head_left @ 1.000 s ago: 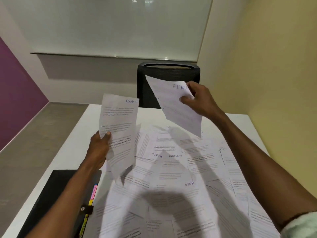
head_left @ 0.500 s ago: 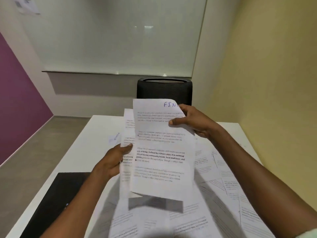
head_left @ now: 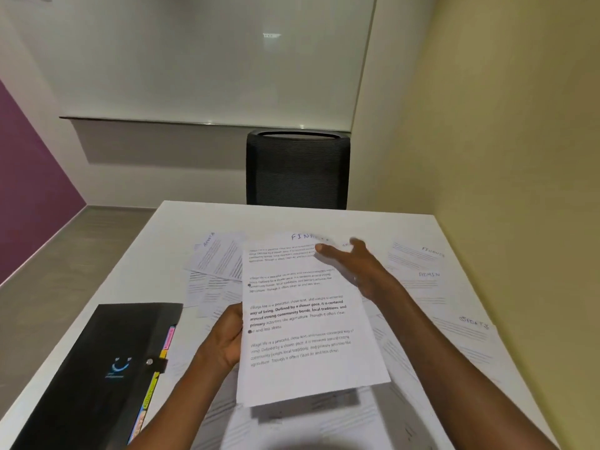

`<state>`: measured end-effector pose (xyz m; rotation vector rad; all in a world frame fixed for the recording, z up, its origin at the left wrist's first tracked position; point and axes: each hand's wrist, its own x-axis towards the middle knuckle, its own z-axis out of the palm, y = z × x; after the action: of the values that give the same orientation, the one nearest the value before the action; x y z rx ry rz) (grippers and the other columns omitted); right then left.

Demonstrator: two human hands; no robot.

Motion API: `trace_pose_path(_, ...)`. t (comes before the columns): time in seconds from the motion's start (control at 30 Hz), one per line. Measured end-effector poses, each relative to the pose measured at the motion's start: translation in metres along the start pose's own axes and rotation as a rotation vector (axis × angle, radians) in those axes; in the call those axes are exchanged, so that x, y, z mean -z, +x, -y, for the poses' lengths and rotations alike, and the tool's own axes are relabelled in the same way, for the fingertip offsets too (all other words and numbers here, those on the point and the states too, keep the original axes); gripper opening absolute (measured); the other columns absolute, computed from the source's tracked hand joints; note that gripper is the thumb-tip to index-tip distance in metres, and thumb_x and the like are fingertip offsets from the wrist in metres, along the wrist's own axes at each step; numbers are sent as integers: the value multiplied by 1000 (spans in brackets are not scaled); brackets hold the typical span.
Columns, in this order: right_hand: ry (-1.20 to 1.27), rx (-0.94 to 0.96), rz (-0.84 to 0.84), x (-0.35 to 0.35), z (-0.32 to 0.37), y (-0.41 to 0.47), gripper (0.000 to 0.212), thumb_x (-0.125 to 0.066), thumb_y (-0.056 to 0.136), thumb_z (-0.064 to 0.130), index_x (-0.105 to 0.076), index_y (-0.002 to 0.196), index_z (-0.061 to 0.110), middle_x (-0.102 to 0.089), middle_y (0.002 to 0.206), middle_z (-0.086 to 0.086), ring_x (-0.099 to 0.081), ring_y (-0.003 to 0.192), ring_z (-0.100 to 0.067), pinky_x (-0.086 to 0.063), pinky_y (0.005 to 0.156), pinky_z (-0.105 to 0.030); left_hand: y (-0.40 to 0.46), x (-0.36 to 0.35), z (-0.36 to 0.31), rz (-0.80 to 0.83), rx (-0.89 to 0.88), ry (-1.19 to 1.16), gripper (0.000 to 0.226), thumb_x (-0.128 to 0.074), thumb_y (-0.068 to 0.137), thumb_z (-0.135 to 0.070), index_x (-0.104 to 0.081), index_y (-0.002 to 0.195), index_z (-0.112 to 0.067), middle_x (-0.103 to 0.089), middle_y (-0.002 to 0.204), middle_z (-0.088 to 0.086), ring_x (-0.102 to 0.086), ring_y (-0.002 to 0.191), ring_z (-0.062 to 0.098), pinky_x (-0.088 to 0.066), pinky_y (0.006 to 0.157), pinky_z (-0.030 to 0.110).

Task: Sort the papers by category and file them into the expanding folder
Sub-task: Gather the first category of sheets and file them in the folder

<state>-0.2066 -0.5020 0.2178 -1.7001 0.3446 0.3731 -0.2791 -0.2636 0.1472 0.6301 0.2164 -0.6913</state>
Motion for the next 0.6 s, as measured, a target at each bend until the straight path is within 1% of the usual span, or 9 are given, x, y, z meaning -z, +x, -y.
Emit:
trace_pose_path(0.07, 187, -191, 213, 7, -28, -1, 103, -87, 63, 52, -43, 143, 3, -60, 133, -18, -62, 116, -34, -47, 100, -53, 0, 0, 9, 2, 17, -12, 47, -91, 40, 7, -73, 84, 10, -72, 79, 24, -71, 67, 38, -59, 54, 45)
trace_pose_path(0.13, 260, -229, 307, 7, -52, -8, 65, -83, 74, 39, -64, 125, 2, -67, 120, -21, -66, 110, -36, -49, 97, -56, -7, -8, 15, -74, 50, 71, 12, -80, 70, 1, -73, 77, 8, -70, 73, 22, -70, 61, 36, -58, 50, 42)
trace_pose_path(0.17, 274, -207, 295, 5, -61, -9, 52, -81, 79, 28, -65, 121, 1, -68, 117, -21, -66, 108, -36, -50, 95, -57, -4, -6, 16, -137, 63, 82, 25, -63, 90, -7, -72, 70, 6, -68, 66, 21, -68, 54, 33, -56, 45, 38)
trace_pose_path(0.23, 284, -129, 232, 3, -74, -7, 40, -76, 82, 8, -66, 120, 0, -70, 115, -20, -68, 104, -35, -53, 90, -54, -3, -7, 14, -200, 74, 45, 54, -42, 104, -30, -75, 76, 1, -70, 72, 22, -69, 56, 33, -56, 45, 37)
trace_pose_path(0.33, 222, 40, 76, -4, -79, -4, 43, -78, 76, -2, -67, 118, 2, -72, 112, -13, -71, 100, -26, -54, 93, -43, 7, 4, 10, -266, -43, 38, 73, -41, 88, -71, -72, 118, -12, -69, 117, 20, -69, 102, 38, -57, 80, 49)
trace_pose_path(0.4, 179, 103, 2, -7, -79, -6, 39, -78, 75, -4, -69, 113, 4, -74, 103, -10, -73, 88, -15, -59, 79, -29, 13, 12, 12, -306, -147, 253, 64, -51, 87, -64, -66, 125, -15, -68, 124, 14, -66, 113, 31, -53, 92, 44)
trace_pose_path(0.47, 137, 151, -61, -10, -79, -10, 32, -76, 77, -5, -69, 106, 5, -74, 91, -2, -71, 71, -4, -54, 61, -14, 19, 17, 18, -374, -274, 575, 43, -69, 82, -47, -69, 115, -18, -72, 117, 8, -71, 102, 18, -57, 79, 30)
trace_pose_path(0.53, 95, 198, -119, -12, -84, -6, 29, -79, 76, 1, -69, 103, 6, -73, 90, 0, -71, 74, -8, -54, 60, -14, 23, 15, 23, -462, -364, 874, 21, -72, 87, -30, -69, 107, -26, -74, 109, -2, -71, 100, 16, -55, 79, 27)
trace_pose_path(0.6, 52, 236, -173, -15, -90, -2, 35, -82, 76, 10, -69, 108, 9, -73, 96, 1, -71, 87, -16, -57, 71, -20, 29, 17, 27, -558, -430, 1051, 14, -60, 97, -21, -65, 109, -28, -72, 106, -4, -68, 102, 21, -54, 81, 30)
